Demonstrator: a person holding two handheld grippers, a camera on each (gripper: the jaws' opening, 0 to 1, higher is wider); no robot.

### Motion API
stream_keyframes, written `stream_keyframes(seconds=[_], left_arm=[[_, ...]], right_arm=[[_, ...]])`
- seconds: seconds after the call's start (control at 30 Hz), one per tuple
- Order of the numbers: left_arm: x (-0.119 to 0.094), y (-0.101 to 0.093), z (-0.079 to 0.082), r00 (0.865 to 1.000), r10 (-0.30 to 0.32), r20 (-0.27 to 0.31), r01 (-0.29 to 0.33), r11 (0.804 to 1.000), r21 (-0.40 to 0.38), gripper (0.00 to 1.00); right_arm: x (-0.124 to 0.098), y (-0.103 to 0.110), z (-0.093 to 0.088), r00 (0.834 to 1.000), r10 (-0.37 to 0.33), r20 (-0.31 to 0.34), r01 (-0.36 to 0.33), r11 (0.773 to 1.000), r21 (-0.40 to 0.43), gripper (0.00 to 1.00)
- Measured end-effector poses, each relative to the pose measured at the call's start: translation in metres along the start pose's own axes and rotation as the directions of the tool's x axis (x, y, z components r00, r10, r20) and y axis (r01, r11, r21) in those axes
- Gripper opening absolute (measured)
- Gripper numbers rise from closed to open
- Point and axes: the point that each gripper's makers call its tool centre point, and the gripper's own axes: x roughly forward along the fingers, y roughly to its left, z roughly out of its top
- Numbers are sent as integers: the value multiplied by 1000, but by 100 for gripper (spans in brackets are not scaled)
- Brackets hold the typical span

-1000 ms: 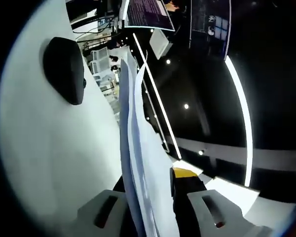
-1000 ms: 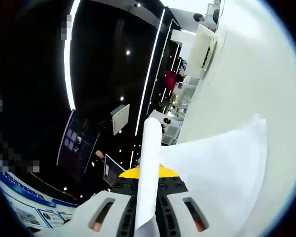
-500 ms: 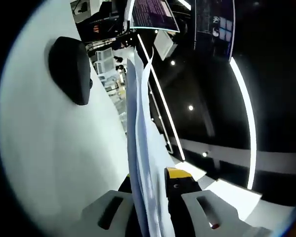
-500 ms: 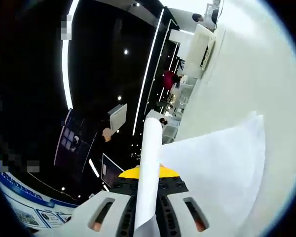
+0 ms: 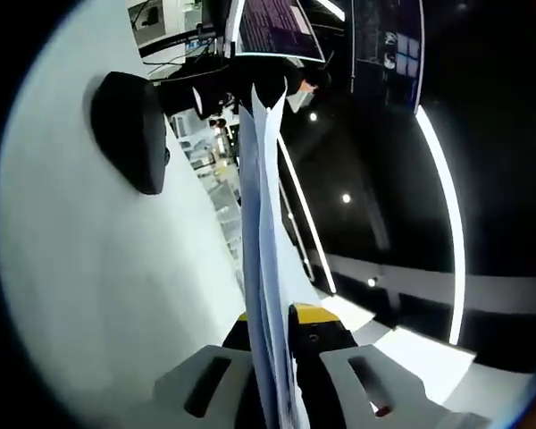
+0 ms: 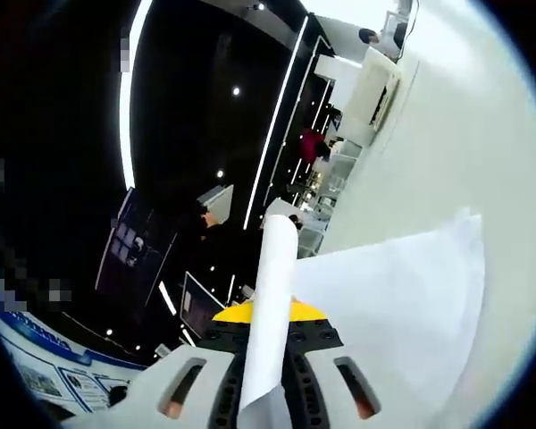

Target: Organize the stack of printing papers by aligning and flattening the scattered papers on the table

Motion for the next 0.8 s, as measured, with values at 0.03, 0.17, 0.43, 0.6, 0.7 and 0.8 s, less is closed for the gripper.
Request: stream_keyframes(seconds=[0.03,0.17,0.43,0.6,0.7,0.8], left_arm=[[0,0,1,1000,-5,0,5,1000,-6,6],[0,-1,2,1000,-7,9,7,1000,-6,6],[-1,-1,4,1000,-20,15,20,999,-25,6],[-1,-5,3,999,-34,12,34,999,-14,6],[-1,-7,3,999,-37,14,38,999,-14,6],[-3,-11,2,999,-44,16,45,999,-9,6]], right_arm=[[0,0,0,1000,2,0,-2,1000,1,3],[-1,-1,2,1000,-1,2,1,1000,-6,6],[-6,-6,9,999,-31,-8,30,999,-22,17],[-16,-10,20,998,-54,-25,51,992,-114,22],[-23,-9,39,999,-42,6,43,979,-201,23],[-28,-8,50,999,-44,7,44,949,-312,25]])
